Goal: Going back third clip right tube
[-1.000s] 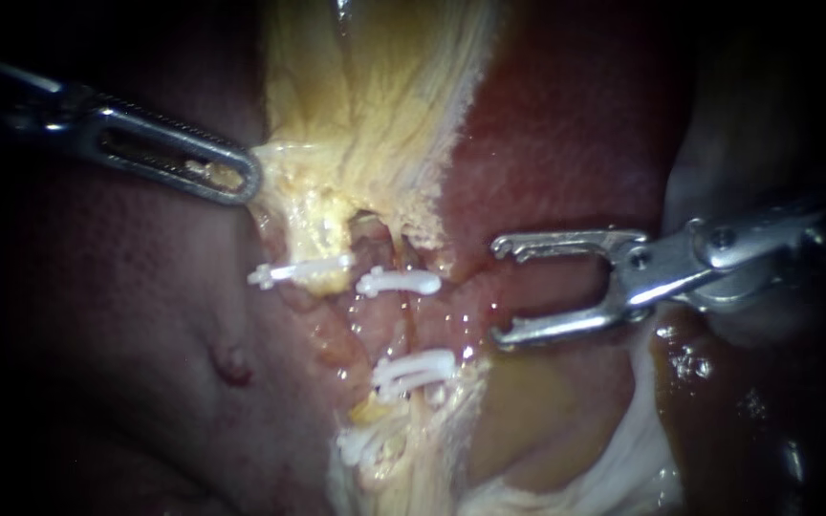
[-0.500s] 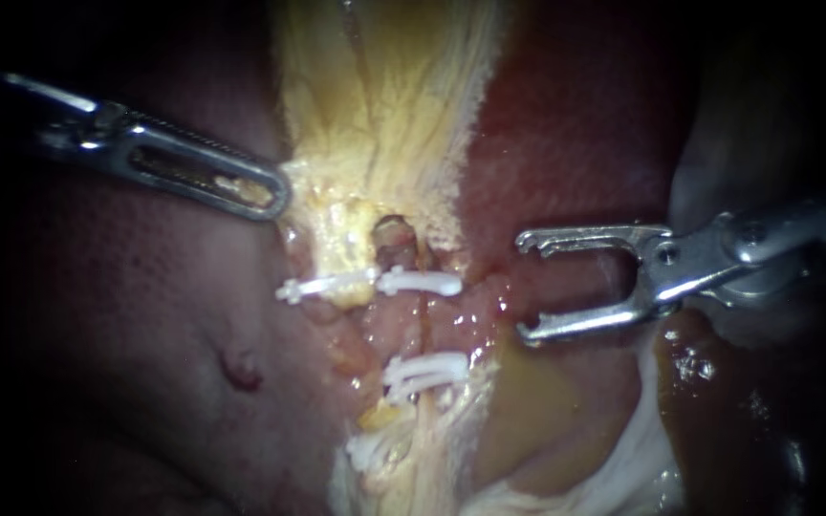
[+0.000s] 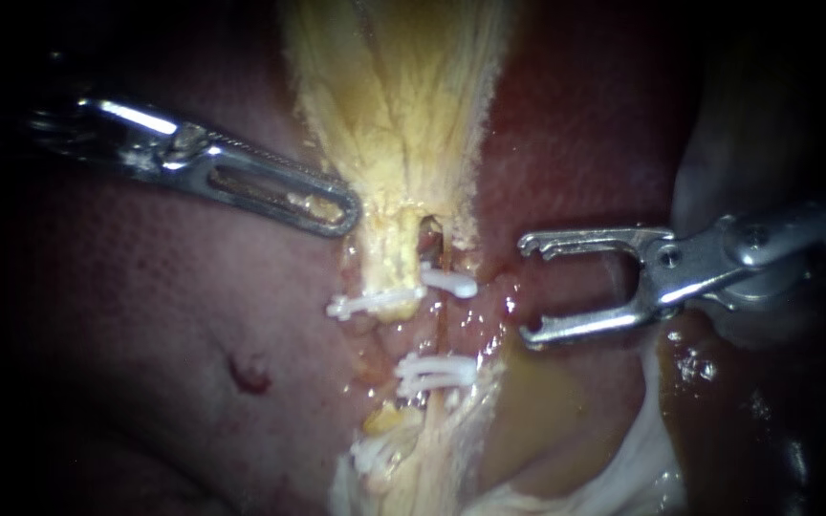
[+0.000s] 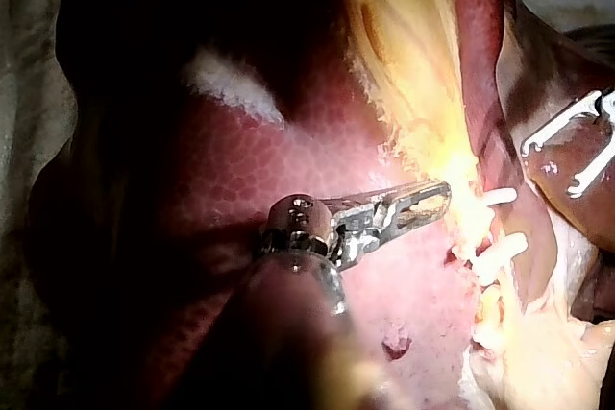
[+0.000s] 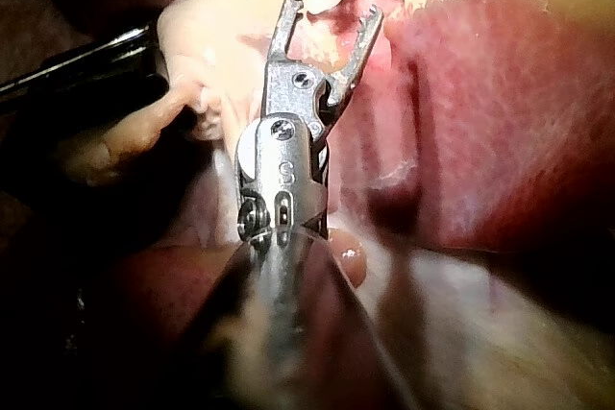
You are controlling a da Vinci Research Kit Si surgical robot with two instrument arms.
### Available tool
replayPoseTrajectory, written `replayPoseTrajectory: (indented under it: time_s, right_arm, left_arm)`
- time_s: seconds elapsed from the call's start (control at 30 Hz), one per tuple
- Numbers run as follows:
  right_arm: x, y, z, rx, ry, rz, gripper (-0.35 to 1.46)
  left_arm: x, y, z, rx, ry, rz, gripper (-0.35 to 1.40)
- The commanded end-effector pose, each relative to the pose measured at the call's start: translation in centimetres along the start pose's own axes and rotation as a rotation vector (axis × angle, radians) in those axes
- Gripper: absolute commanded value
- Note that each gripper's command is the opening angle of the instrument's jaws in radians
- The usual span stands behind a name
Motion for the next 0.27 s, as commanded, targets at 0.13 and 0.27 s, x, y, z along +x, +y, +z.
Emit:
replayPoseTrajectory:
  time_s: [0.13,0.27]
  right_arm:
    - [0.01,0.00,0.00,0.000,0.000,0.000,0.50]
    - [0.01,0.00,0.00,0.000,0.000,0.000,0.50]
  left_arm:
    - [-0.01,0.00,0.00,-0.001,0.000,0.000,-0.35]
    - [-0.01,0.00,0.00,0.002,0.001,0.000,-0.35]
